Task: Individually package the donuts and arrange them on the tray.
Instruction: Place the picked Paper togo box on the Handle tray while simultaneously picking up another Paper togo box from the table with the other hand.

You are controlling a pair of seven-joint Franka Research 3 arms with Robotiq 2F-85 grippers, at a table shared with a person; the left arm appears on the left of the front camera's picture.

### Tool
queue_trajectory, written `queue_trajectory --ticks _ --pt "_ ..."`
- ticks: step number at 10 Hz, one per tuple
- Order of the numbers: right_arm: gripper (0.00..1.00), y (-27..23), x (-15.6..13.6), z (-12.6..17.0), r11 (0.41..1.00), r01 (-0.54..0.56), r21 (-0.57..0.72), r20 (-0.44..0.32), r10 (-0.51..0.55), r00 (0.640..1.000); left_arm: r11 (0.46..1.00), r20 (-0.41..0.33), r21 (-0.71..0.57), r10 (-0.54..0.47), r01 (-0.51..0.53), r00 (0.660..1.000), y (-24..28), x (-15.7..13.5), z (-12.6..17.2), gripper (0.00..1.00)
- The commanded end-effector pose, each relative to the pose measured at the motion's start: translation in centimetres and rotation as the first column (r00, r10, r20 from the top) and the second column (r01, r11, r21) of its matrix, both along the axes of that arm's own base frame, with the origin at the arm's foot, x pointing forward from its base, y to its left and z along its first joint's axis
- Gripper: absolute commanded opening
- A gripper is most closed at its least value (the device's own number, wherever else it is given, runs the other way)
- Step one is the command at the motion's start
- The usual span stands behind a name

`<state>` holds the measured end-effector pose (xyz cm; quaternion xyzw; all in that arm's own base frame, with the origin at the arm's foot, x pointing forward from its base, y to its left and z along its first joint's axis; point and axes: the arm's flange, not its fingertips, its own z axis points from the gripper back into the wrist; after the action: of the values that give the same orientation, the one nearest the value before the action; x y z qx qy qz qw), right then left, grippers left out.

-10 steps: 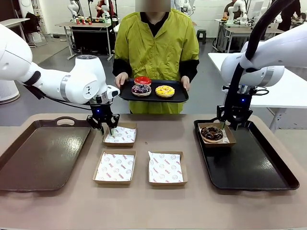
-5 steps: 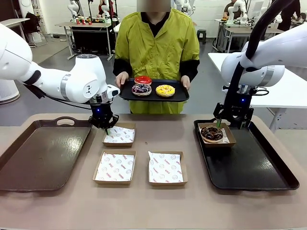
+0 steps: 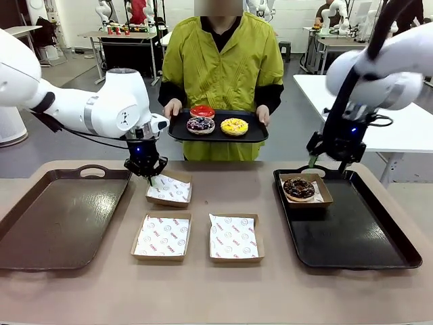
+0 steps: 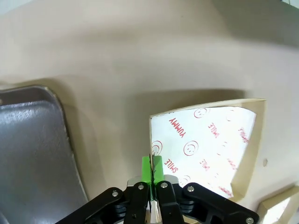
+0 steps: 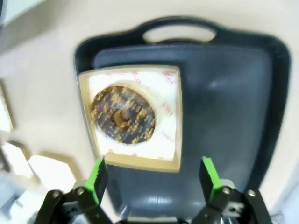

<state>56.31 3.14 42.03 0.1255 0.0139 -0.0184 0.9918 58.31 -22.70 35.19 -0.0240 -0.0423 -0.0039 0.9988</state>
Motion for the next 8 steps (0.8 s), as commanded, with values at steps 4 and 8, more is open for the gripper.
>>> queue_trajectory --ticks 4,8 --pt "1.00 -15.0 -9.8 6.1 0.817 0.002 0.576 0.078 -0.057 0.995 0.999 0.048 -0.016 0.029 -0.028 0.998 -1.2 -2.2 9.6 0.00" --pt "1.00 -22.5 -13.5 1.4 0.627 0.005 0.779 0.131 -0.171 0.977 0.998 0.088 -0.025 0.066 -0.064 0.994 -2.5 -1.7 13.7 0.00"
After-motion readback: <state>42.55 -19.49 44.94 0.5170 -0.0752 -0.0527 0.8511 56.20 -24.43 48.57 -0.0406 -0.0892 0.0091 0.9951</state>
